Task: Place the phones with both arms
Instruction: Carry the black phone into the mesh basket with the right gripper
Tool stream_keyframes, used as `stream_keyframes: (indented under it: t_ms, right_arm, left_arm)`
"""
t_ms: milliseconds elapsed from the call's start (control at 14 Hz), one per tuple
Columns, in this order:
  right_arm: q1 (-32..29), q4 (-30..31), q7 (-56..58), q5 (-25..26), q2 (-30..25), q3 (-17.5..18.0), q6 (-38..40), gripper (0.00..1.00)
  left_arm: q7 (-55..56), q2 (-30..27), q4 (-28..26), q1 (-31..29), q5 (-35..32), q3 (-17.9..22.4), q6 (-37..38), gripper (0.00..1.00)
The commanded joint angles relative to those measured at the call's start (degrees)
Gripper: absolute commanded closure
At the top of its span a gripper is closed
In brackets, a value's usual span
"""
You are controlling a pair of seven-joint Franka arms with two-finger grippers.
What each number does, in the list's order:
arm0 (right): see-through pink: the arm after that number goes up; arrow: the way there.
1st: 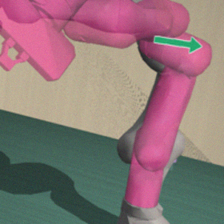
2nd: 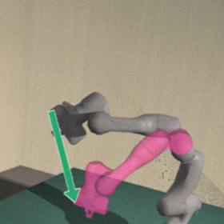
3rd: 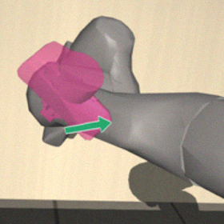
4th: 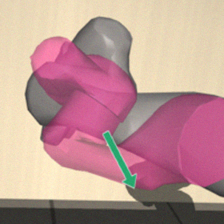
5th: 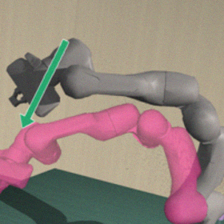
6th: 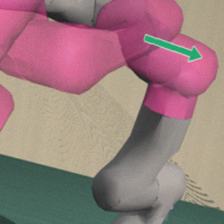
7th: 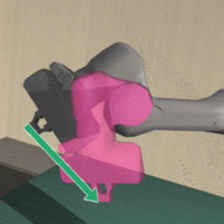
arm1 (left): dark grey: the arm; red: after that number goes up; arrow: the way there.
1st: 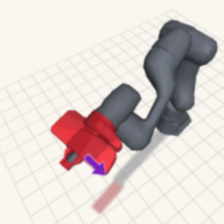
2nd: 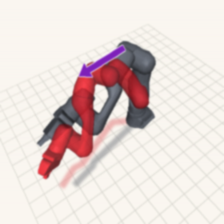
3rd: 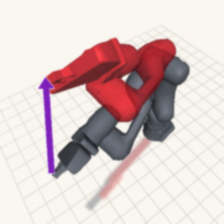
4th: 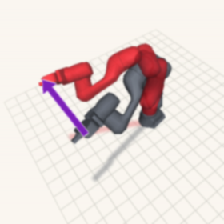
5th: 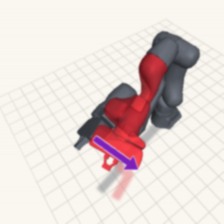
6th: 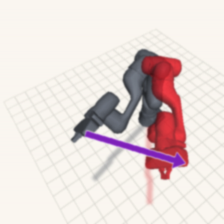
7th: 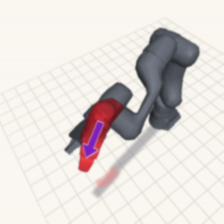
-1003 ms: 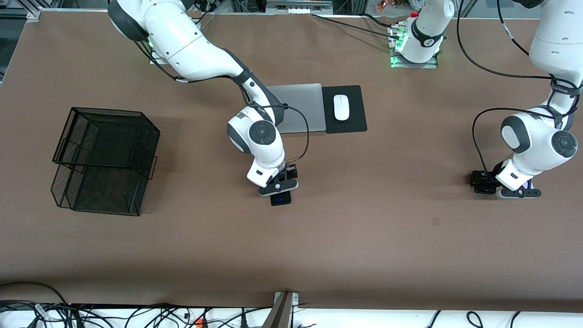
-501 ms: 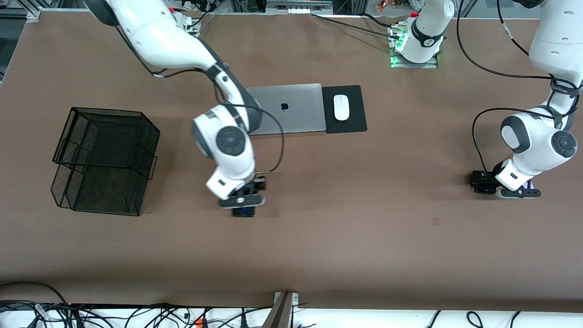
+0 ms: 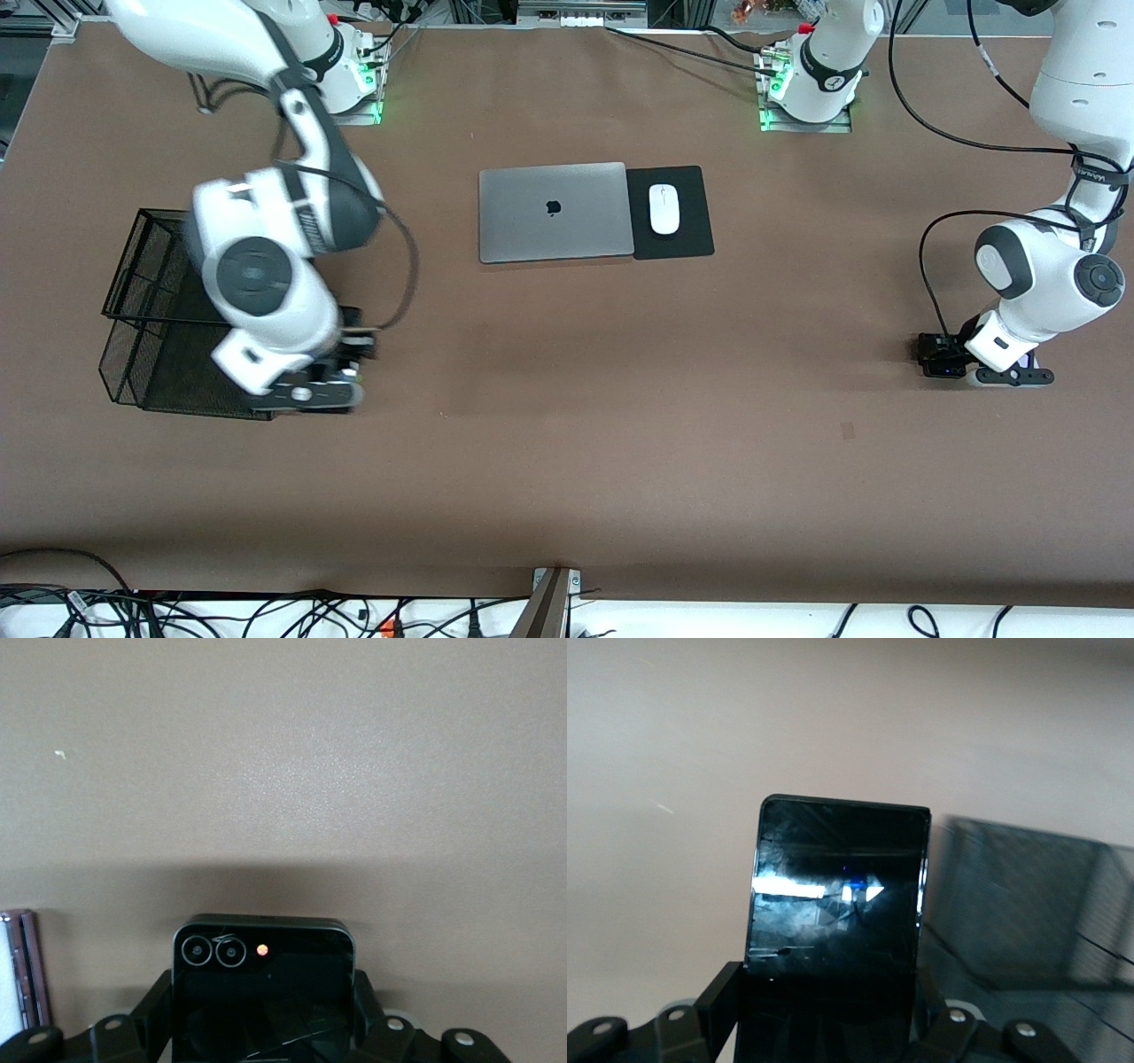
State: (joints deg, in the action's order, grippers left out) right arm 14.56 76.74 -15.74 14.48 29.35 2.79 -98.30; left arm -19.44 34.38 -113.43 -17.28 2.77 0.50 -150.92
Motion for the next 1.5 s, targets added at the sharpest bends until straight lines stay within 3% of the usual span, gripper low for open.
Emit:
stream_keyframes:
  t_ms: [0, 286, 501, 1003, 1432]
  right_arm:
    - [-0.15, 13.83, 6.83, -0.06, -12.26, -5.48, 0.3, 0.88]
    - [-0.15, 23.78, 15.62, -0.15, -20.01, -14.45, -0.31, 0.87]
    - [-0.06, 32.4, 18.38, -0.15, -22.75, -20.26, -5.05, 0.87]
    - [-0.15, 40.24, 17.32, -0.24, -21.7, -23.26, -12.52, 0.87]
    - [-1.2, 40.77, 16.62, -4.11, -19.95, -23.79, -15.35, 0.87]
  left_arm:
    - [-0.33, 0.52, 1.1, 0.06, -0.13, 0.03, 0.01, 0.58]
    - [-0.42, 0.25, 1.8, -0.12, -0.22, 0.12, 0.62, 0.58]
    - [-0.34, -0.8, 5.05, -0.03, -1.1, 0.03, 7.53, 0.59]
    - [3.43, -1.16, 15.86, 3.12, -1.28, -0.24, 22.14, 0.59]
    - [18.37, -0.98, 19.04, 11.73, -8.04, -0.15, 23.83, 0.6]
